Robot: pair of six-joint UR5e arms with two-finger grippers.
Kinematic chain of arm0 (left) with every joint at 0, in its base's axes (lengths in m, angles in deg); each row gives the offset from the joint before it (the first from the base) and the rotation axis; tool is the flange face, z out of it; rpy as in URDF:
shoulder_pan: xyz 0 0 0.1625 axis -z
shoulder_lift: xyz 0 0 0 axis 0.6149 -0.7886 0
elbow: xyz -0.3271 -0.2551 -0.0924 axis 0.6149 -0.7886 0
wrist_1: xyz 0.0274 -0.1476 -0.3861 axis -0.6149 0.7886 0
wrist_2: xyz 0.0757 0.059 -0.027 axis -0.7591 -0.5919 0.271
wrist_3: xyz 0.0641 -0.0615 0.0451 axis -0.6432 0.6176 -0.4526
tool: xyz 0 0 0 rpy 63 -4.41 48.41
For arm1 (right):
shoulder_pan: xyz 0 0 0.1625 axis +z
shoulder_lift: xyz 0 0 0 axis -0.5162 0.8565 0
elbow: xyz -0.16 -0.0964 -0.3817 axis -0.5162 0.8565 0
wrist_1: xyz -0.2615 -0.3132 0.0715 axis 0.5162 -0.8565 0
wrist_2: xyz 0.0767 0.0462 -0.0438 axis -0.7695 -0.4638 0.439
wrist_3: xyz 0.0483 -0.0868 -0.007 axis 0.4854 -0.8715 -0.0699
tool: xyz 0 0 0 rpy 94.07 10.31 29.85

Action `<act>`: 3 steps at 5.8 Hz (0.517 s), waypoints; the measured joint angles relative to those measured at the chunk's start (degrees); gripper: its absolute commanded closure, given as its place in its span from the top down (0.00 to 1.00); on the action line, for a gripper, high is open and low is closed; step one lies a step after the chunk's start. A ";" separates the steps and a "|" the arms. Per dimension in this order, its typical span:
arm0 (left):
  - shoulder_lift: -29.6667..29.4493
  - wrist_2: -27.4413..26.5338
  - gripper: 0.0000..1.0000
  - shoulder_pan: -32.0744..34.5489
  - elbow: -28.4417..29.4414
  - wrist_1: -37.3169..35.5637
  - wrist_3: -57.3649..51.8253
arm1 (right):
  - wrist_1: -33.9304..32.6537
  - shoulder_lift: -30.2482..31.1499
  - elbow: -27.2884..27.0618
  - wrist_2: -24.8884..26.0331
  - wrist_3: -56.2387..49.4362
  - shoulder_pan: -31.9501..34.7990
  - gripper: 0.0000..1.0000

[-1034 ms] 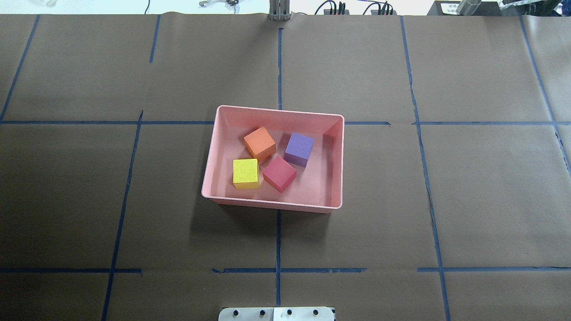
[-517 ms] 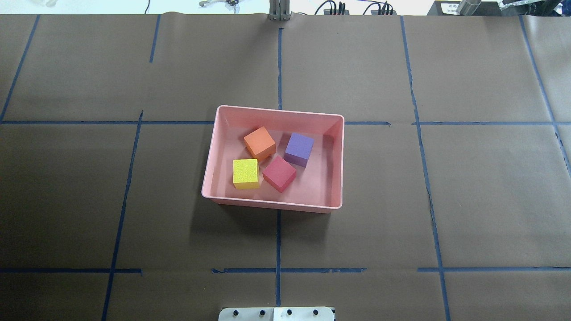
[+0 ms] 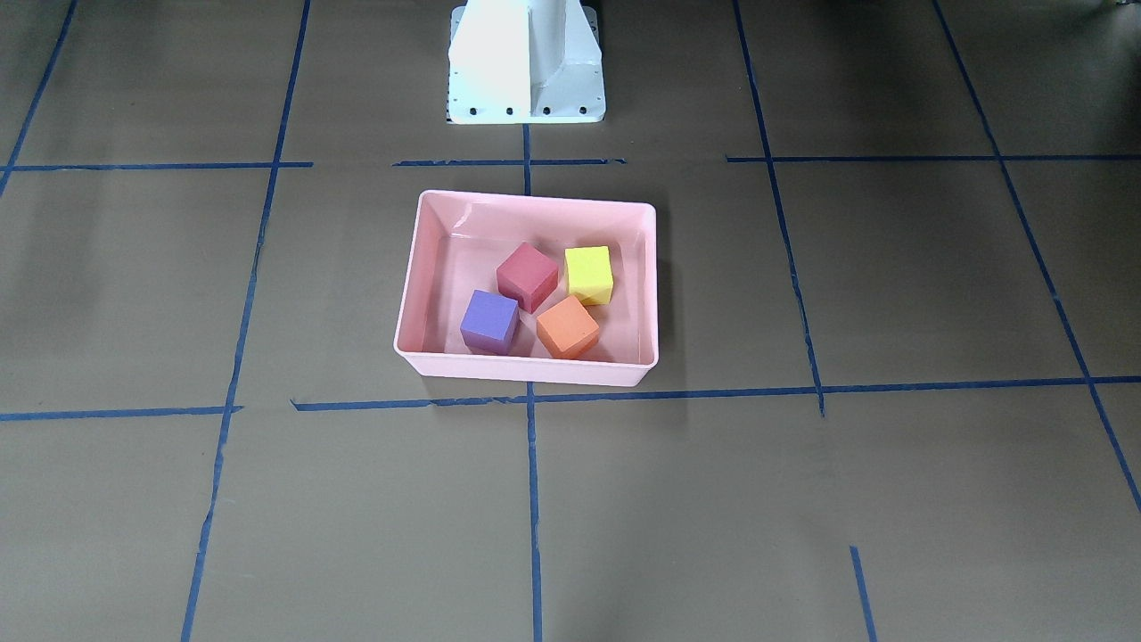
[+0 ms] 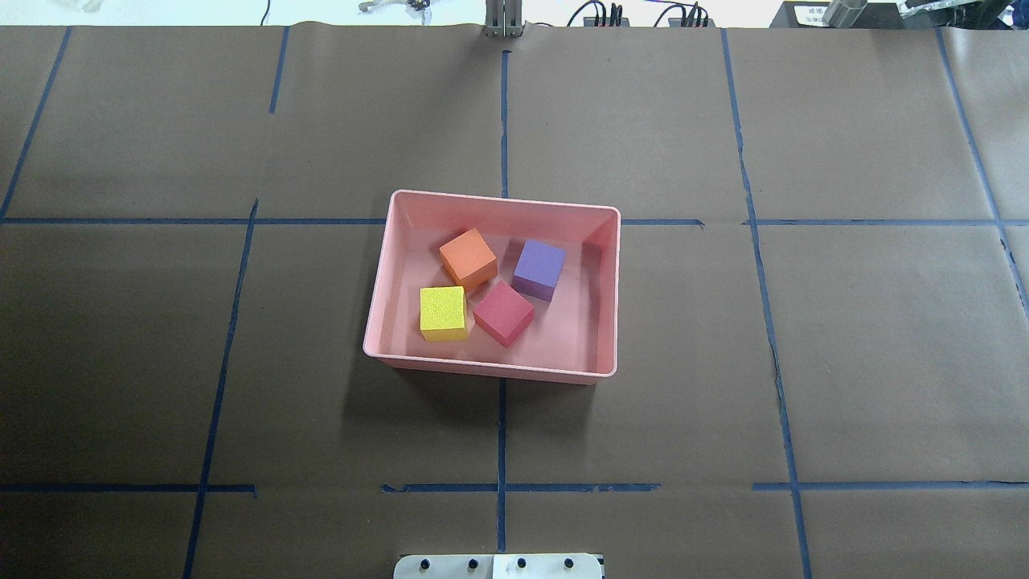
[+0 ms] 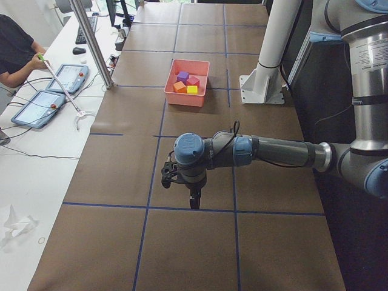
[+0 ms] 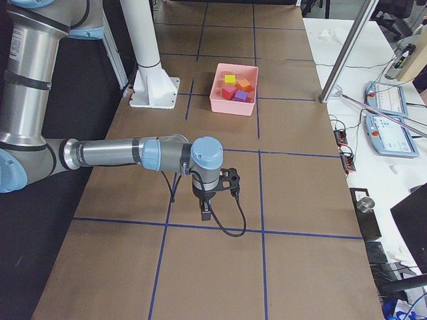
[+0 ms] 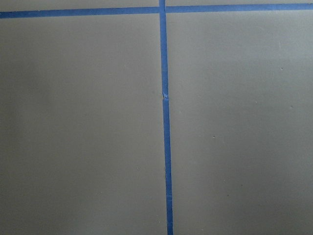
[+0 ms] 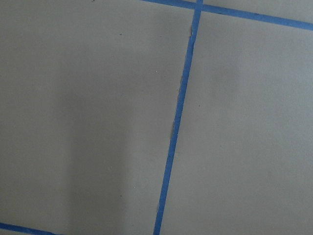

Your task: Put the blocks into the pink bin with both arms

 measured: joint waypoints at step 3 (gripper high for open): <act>-0.04 -0.03 1.00 0.03 -0.20 0.00 0.09 | 6.32 -0.12 3.16 -0.55 0.56 0.09 1.00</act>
